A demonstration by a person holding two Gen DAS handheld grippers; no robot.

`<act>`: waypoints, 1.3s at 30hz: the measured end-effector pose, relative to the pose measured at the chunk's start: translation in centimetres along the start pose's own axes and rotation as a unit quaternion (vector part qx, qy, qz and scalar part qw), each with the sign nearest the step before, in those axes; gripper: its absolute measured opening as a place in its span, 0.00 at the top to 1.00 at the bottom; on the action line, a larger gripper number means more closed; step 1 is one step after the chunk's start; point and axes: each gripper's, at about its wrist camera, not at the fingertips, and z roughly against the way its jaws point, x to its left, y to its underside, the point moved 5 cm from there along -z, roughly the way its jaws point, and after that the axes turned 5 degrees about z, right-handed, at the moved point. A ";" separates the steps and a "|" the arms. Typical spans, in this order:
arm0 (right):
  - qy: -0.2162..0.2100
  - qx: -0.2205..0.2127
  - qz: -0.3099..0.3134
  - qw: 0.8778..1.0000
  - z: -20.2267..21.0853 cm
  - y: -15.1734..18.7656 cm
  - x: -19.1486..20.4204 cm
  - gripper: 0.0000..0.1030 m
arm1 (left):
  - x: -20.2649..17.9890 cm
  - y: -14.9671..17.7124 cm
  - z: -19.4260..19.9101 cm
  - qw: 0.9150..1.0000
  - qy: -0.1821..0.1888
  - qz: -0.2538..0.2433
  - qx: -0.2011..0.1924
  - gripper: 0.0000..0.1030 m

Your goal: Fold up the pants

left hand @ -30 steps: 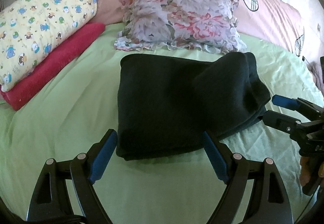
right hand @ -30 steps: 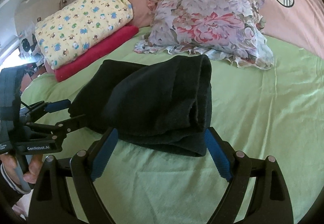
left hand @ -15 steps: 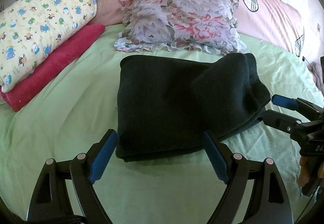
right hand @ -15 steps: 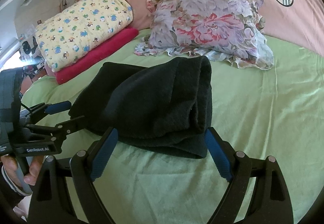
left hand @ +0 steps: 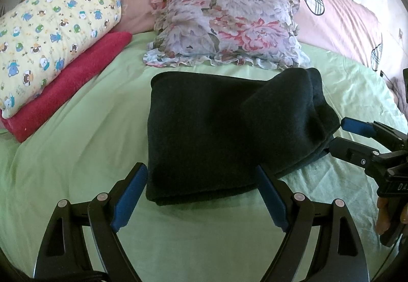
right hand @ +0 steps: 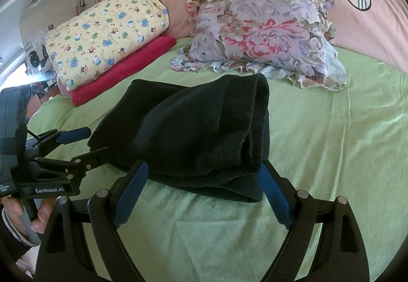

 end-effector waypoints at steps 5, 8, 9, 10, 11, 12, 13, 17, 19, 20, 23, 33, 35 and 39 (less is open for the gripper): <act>0.001 -0.001 0.000 1.000 0.0 -0.1 0.0 0.15 | 0.0 -0.1 0.0 1.000 -0.001 0.000 0.000 0.16; 0.001 -0.001 0.001 1.000 0.0 -0.1 0.0 0.15 | 0.0 -0.1 0.0 1.000 -0.001 0.000 0.000 0.16; 0.001 -0.001 0.001 1.000 0.0 -0.1 0.1 0.15 | 0.0 -0.2 0.0 1.000 -0.001 0.000 0.000 0.16; 0.001 -0.001 0.001 1.000 0.0 -0.1 0.0 0.15 | 0.1 -0.2 0.0 1.000 -0.001 0.000 0.000 0.16; 0.001 -0.001 0.001 1.000 0.0 -0.1 0.1 0.15 | 0.0 -0.2 0.0 1.000 -0.001 0.000 0.000 0.16; 0.001 -0.001 0.001 1.000 0.0 -0.1 0.0 0.15 | 0.0 -0.2 0.0 1.000 -0.002 -0.001 0.000 0.16; 0.001 -0.002 0.001 1.000 0.0 -0.1 0.0 0.15 | 0.0 -0.2 0.0 1.000 -0.002 -0.001 -0.001 0.16; 0.001 -0.003 0.001 1.000 0.0 -0.2 0.1 0.15 | 0.1 -0.3 0.0 1.000 -0.003 -0.003 -0.001 0.16; 0.002 -0.003 0.001 1.000 0.0 -0.2 0.1 0.15 | 0.1 -0.3 0.1 1.000 -0.003 -0.003 -0.002 0.16; 0.000 -0.003 0.001 1.000 0.0 -0.2 0.1 0.15 | 0.1 -0.3 0.1 1.000 -0.004 -0.003 -0.003 0.16; 0.002 -0.003 0.002 1.000 0.0 -0.2 0.1 0.15 | 0.1 -0.3 0.2 1.000 -0.004 -0.003 -0.003 0.16; 0.000 -0.003 0.001 1.000 0.0 -0.2 0.0 0.15 | 0.2 -0.5 0.2 1.000 -0.008 -0.002 -0.004 0.16; 0.002 -0.003 0.001 1.000 0.0 -0.2 0.1 0.15 | 0.2 -0.5 0.2 1.000 -0.008 -0.002 -0.004 0.16; 0.002 -0.004 0.001 1.000 0.0 -0.2 0.0 0.15 | 0.1 -0.6 0.1 1.000 -0.008 -0.003 -0.003 0.16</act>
